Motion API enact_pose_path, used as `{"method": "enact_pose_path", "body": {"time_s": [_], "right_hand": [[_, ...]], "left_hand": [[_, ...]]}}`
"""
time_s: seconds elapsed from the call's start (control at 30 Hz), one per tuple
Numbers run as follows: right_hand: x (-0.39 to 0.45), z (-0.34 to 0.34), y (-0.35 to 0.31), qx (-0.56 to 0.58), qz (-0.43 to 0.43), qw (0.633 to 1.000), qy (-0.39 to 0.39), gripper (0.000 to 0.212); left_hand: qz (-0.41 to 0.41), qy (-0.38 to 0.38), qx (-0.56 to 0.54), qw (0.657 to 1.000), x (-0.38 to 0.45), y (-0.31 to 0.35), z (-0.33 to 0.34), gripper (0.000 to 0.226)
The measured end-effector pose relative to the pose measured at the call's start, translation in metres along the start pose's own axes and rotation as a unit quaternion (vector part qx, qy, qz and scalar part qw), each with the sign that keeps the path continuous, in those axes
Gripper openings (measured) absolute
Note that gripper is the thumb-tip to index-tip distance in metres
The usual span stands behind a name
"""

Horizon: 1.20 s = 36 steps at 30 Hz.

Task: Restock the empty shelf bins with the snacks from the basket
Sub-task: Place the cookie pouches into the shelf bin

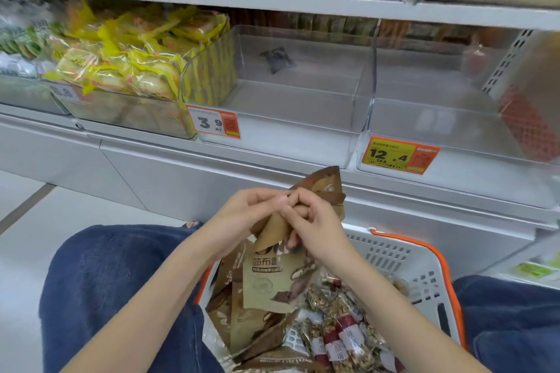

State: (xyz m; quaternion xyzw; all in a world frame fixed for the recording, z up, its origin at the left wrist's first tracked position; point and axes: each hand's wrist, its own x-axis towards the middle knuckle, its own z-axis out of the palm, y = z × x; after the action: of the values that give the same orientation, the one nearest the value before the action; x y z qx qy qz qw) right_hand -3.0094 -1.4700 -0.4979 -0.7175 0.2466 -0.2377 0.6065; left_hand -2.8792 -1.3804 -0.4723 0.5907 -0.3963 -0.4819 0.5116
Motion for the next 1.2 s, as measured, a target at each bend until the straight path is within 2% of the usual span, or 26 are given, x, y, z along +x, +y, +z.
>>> {"method": "enact_pose_path", "body": {"time_s": [0.07,0.1,0.17,0.27,0.43,0.53,0.8,0.9,1.03,1.1,1.2], "right_hand": [[0.000,-0.007,-0.012,0.006,-0.025,1.000,0.008,0.016],[0.000,-0.010,-0.018,0.003,-0.036,0.999,0.012,0.015],[0.002,-0.016,-0.030,-0.017,-0.066,0.998,0.015,0.012],[0.007,-0.023,-0.040,-0.082,-0.095,0.992,0.008,0.009],[0.015,-0.031,-0.044,-0.117,-0.084,0.990,-0.001,0.010],[0.018,-0.030,-0.042,-0.084,-0.056,0.995,0.028,0.006],[0.026,-0.022,-0.050,0.005,-0.033,0.997,0.074,0.007],[0.026,-0.022,-0.051,0.042,-0.008,0.996,0.075,0.009],[0.023,-0.017,-0.050,0.103,0.019,0.993,0.046,0.010],[0.018,-0.022,-0.045,0.089,-0.006,0.992,0.088,0.015],[0.007,-0.049,-0.020,-0.034,0.011,0.977,0.211,0.042]], "left_hand": [[0.014,-0.029,0.049,0.998,-0.008,0.009,0.002,0.054],[0.035,-0.012,0.102,0.994,-0.009,0.011,0.005,0.055],[0.089,0.077,0.159,0.980,-0.005,0.013,0.011,0.044],[0.130,0.163,0.138,0.968,-0.001,0.015,0.016,0.033],[0.124,0.135,0.138,0.973,0.002,0.017,0.020,0.028],[0.113,0.115,0.190,0.968,0.001,0.014,0.021,0.056],[0.174,0.244,0.251,0.920,0.003,0.013,0.033,0.051],[0.179,0.270,0.235,0.916,0.004,0.009,0.034,0.055],[0.140,0.295,0.128,0.936,0.009,0.002,0.030,0.046],[0.138,0.299,0.083,0.940,0.008,0.003,0.027,0.041],[0.141,0.300,0.042,0.943,0.006,0.007,0.021,0.037]]}}
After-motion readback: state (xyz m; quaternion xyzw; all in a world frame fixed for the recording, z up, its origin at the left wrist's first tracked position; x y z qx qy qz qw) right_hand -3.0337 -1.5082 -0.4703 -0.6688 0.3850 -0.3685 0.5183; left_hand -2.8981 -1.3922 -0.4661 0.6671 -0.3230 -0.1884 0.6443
